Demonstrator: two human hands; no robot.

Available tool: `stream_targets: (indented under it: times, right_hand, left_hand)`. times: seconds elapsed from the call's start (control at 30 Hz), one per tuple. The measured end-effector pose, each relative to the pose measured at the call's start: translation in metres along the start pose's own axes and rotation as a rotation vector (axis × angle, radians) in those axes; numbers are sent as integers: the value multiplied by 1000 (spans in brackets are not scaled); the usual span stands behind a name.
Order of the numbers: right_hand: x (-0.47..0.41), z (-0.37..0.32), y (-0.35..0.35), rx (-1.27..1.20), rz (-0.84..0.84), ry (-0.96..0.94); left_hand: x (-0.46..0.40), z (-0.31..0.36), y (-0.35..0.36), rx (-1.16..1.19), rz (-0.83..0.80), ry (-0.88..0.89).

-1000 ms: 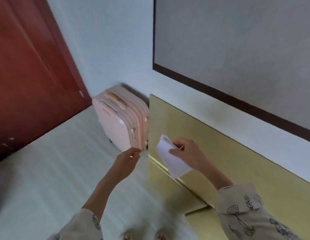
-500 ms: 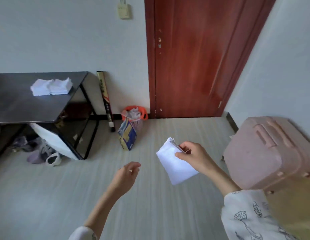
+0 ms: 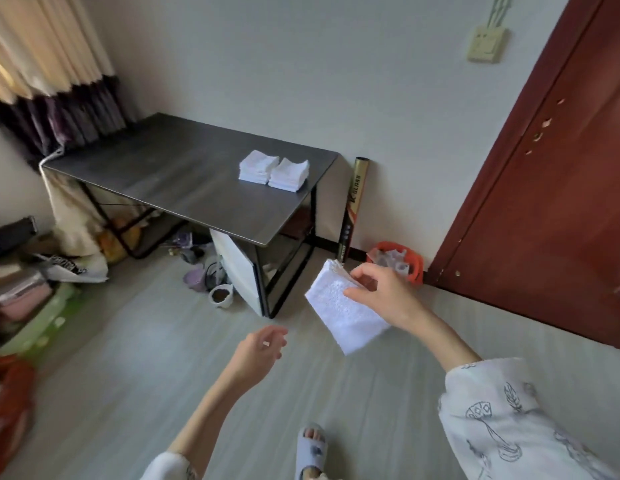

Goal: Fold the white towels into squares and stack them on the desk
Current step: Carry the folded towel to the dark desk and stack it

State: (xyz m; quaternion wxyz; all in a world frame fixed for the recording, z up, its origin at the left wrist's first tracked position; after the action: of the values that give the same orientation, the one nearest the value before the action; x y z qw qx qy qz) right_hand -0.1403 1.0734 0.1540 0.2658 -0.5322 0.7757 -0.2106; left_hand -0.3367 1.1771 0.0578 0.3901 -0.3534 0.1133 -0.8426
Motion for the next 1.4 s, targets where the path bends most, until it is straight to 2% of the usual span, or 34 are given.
stream_targets:
  times: [0.23, 0.4, 0.47, 0.6, 0.67, 0.73, 0.9, 1.07, 1.23, 1.4]
  right_hand:
    - [-179, 13, 37, -36, -98, -100]
    - [-296, 15, 42, -131, -139, -115]
    - [-336, 19, 42, -160, -139, -118]
    - [-413, 41, 48, -176, -129, -88]
    - [-449, 61, 55, -172, -111, -55]
    - [-485, 84, 63, -175, -84, -2]
    - [-564, 153, 81, -193, 48, 245]
    - [-610, 207, 88, -202, 148, 523]
    - [-639, 261, 88, -185, 235, 676]
    - [-669, 307, 86, -156, 291, 742]
  left_hand:
    - [-136, 42, -76, 18, 59, -35]
    - [-223, 90, -136, 128, 117, -61]
    - [-251, 111, -152, 246, 35, -40]
    - [-320, 146, -177, 600, -279, -36]
    - [-364, 158, -188, 727, -347, -58]
    - [-410, 169, -198, 746, -370, -75]
    - [-525, 193, -223, 656, -392, -165]
    - [-615, 236, -231, 301, -333, -137]
    - [-689, 281, -208, 43, -245, -53]
    - [-750, 306, -180, -98, -161, -11]
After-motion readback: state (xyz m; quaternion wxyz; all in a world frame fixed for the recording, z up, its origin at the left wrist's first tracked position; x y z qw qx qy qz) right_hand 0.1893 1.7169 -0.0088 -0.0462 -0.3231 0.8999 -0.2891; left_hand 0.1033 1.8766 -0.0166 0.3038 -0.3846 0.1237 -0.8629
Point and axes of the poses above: each hand's wrist, its own x-axis away from the middle knuckle, its own y-axis out of the palm, z = x × y, the point moved 2 cm from there along -x, towards the middle knuckle, and after that the axes turned 15 degrees about -y, right-handed, at the moved point
